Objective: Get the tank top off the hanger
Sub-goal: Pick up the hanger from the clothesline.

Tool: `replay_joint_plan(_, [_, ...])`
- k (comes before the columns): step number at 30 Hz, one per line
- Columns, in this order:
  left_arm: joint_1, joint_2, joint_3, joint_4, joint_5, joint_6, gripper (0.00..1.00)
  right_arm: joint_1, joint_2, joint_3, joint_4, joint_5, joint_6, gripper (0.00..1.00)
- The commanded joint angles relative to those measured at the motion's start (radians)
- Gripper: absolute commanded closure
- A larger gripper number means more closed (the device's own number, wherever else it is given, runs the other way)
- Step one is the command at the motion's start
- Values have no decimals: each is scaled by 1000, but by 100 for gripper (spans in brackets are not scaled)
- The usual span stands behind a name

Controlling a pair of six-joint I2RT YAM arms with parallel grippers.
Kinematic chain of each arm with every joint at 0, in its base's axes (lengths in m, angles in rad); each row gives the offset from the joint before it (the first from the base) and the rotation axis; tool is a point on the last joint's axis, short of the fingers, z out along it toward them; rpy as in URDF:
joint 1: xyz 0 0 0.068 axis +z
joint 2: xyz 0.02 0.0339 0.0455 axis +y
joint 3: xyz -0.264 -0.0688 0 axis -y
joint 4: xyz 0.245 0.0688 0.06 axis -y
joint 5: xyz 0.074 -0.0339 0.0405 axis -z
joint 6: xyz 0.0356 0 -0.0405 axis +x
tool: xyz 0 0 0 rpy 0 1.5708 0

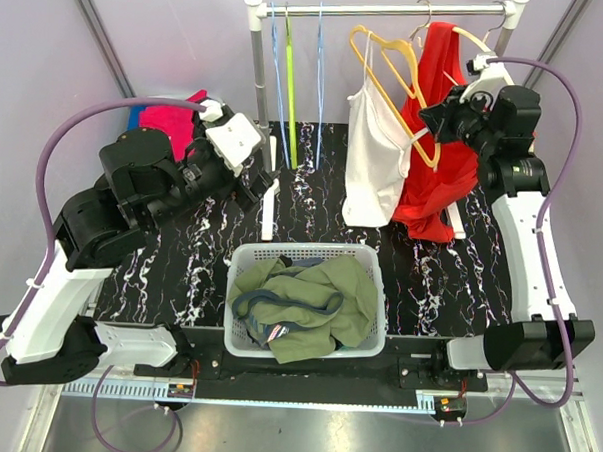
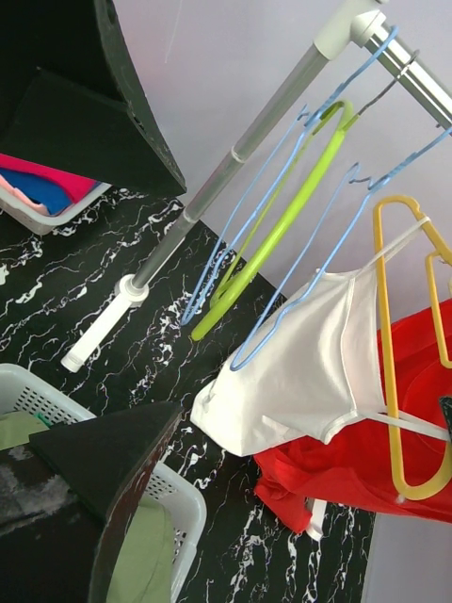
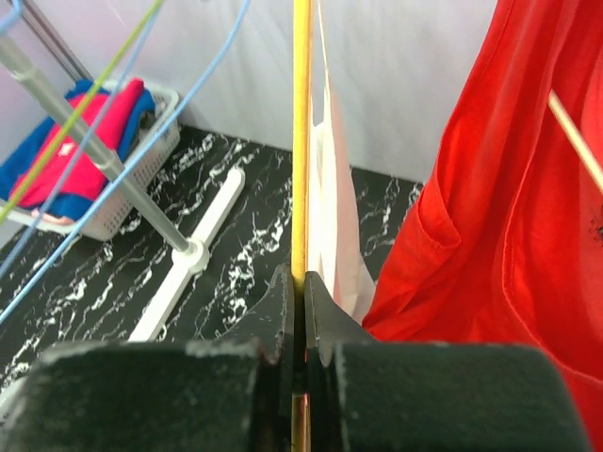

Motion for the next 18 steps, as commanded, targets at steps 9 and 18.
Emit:
replay_joint_plan(9, [5, -21, 8, 40, 25, 38, 1, -6, -152, 123, 166, 71, 30, 100])
replay_joint_plan(18, [16, -28, 16, 37, 40, 23, 1, -4, -286, 163, -196, 33, 13, 100])
